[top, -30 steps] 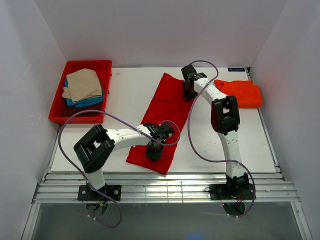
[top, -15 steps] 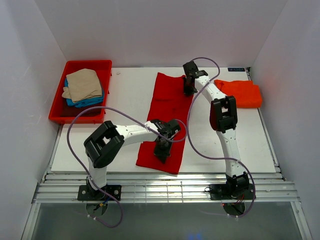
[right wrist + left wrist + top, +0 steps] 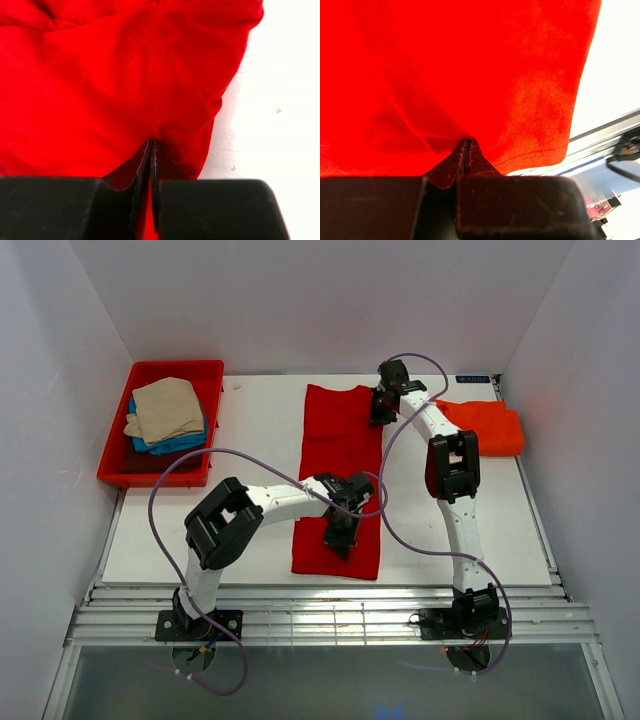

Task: Fold and stack the t-shirts
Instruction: Fold the tshirt

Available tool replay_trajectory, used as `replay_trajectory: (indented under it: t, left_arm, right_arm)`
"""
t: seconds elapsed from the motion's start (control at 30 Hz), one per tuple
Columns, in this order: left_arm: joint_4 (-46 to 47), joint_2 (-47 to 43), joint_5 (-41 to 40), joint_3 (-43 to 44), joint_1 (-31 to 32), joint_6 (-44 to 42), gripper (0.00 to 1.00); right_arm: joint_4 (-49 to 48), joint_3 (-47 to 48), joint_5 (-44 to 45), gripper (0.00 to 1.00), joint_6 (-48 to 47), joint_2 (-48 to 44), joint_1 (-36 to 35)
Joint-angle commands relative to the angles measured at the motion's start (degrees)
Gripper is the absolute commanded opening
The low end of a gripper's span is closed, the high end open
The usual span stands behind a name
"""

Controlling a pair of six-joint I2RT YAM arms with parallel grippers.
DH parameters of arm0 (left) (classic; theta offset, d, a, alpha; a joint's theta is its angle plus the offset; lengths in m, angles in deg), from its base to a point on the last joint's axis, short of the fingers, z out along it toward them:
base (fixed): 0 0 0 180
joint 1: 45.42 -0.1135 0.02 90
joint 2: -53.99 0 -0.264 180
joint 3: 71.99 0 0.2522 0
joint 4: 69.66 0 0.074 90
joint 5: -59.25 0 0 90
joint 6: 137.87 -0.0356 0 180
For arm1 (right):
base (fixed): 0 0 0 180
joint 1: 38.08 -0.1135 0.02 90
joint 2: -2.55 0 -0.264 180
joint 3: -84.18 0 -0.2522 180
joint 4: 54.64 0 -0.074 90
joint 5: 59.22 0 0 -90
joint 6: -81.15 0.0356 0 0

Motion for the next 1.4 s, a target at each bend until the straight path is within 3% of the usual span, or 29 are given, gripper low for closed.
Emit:
replay_trajectory:
  t: [0.0,0.23,0.3,0.53,0.63,0.73,0.8,0.87,0.97,1.0,1.13,1.37]
  left_arm:
    - [3.4,2.5,-3.6,3.7,0.3,-0.2,0.00]
    - [2.0,1.6,-5.9,8.2,0.3,-0.4,0.00]
    - [1.6,0.4,-6.9,9.4,0.3,-0.5,0.00]
    - [0.0,-5.0,-14.7,24.8,0.3,-4.7,0.01]
    - [-2.1,-7.7,-17.6,26.4,0.3,-5.1,0.04]
    - [-4.3,-11.5,-24.8,19.5,0.3,-2.5,0.00]
    - [-3.7,-14.0,-25.6,9.3,-0.1,-2.2,0.00]
    - [-0.9,-18.8,-26.0,2.2,-0.4,-2.2,0.14]
    - [3.4,-26.0,-23.8,-10.1,-1.1,-1.6,0.47]
    - [4.2,-27.8,-23.2,-14.6,-1.2,-1.2,0.50]
    - [6.7,-34.2,-20.8,-22.0,-2.3,1.2,0.57]
    - [11.6,-35.3,-14.5,-29.3,-2.9,2.1,0.60]
  right_arm:
    - [-0.5,-0.3,-4.6,0.08,-0.1,3.7,0.9]
    - [-6.8,-4.7,-7.9,0.11,-3.0,-3.3,1.2]
    - [-8.4,-4.4,-8.2,0.19,-3.5,-4.9,1.2]
    - [-17.5,-15.7,-5.2,0.32,-7.9,-23.3,1.2]
    - [-13.4,-20.6,-1.0,0.33,-9.4,-33.7,0.7]
    - [-4.9,-26.8,1.1,0.33,-8.5,-39.9,0.0]
    - [-2.0,-32.1,1.3,0.35,-8.0,-43.1,-1.1]
    - [-0.7,-43.1,3.6,0.38,-6.8,-49.4,-3.6]
    - [-1.4,-58.5,4.9,0.51,-3.0,-58.4,-8.1]
    - [-1.4,-61.7,5.4,0.52,-1.7,-60.4,-9.3]
    - [-0.9,-73.4,6.2,0.54,4.1,-69.0,-15.0]
    - [2.6,-81.2,3.8,0.54,7.5,-68.9,-20.7]
